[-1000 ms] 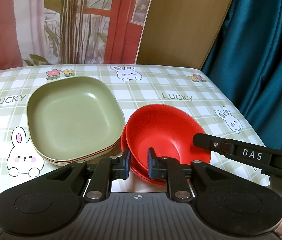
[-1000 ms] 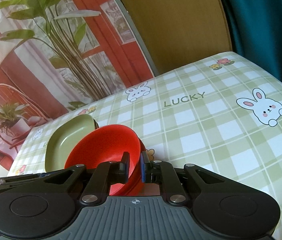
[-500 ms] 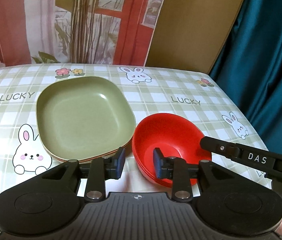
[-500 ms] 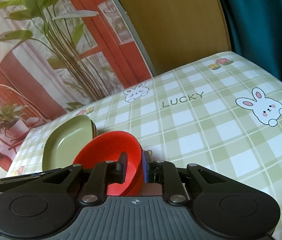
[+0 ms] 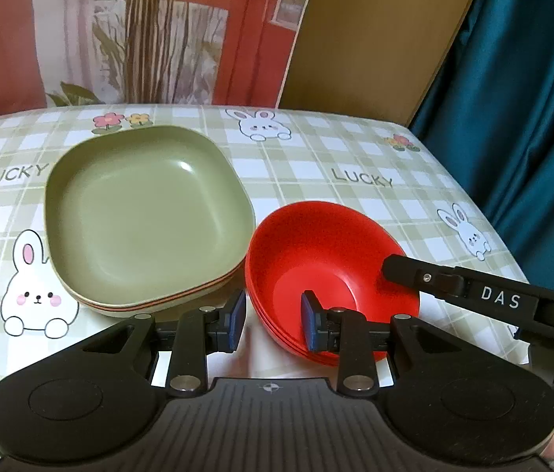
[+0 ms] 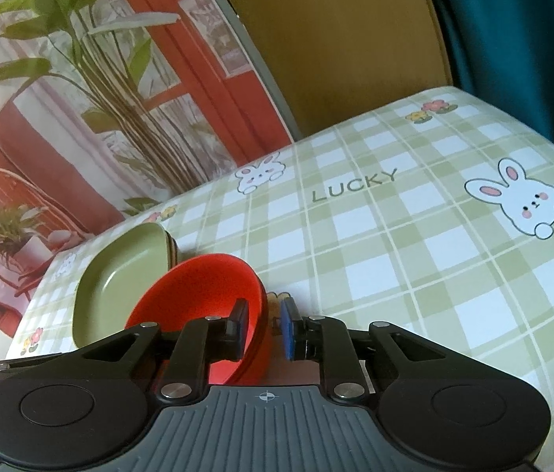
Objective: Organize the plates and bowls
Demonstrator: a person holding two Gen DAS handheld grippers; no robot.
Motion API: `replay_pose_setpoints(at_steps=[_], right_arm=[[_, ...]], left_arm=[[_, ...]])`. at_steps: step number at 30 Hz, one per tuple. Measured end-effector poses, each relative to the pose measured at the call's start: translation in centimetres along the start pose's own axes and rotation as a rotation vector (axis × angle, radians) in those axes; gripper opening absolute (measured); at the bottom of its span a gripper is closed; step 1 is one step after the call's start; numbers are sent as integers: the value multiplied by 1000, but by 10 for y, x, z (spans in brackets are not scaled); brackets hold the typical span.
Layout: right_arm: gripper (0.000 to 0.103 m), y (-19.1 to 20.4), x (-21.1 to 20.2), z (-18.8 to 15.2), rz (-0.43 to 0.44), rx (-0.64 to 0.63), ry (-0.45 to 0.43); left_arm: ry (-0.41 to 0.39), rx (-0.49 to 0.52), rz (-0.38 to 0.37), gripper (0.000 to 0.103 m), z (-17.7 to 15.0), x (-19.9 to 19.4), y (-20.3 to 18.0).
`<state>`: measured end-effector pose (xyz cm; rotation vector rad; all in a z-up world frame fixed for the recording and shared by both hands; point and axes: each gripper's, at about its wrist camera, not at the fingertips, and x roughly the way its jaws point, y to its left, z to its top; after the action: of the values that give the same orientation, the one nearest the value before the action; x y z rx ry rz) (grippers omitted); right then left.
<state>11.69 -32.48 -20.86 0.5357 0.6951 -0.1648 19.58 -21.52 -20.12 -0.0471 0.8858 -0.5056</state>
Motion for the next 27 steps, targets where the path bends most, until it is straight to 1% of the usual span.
replay_pose_setpoints(at_steps=[2, 9, 12, 17, 21, 27], right_arm=[[19, -1, 3, 0, 7, 10, 8], [19, 0, 10, -3, 27, 14, 29], [18, 1, 9, -3, 36, 12, 23], [17, 1, 7, -2, 34, 9, 15], [17, 2, 3, -2, 28, 6, 4], [16, 3, -3, 1, 21, 1, -13]], left_arm=[[13, 4, 6, 32, -1, 4, -1], [31, -10, -11, 31, -3, 12, 1], [26, -10, -11, 27, -4, 11, 2], [25, -11, -8, 27, -5, 10, 1], [13, 13, -2, 27, -5, 6, -3], [-1, 22, -12, 27, -5, 2, -4]])
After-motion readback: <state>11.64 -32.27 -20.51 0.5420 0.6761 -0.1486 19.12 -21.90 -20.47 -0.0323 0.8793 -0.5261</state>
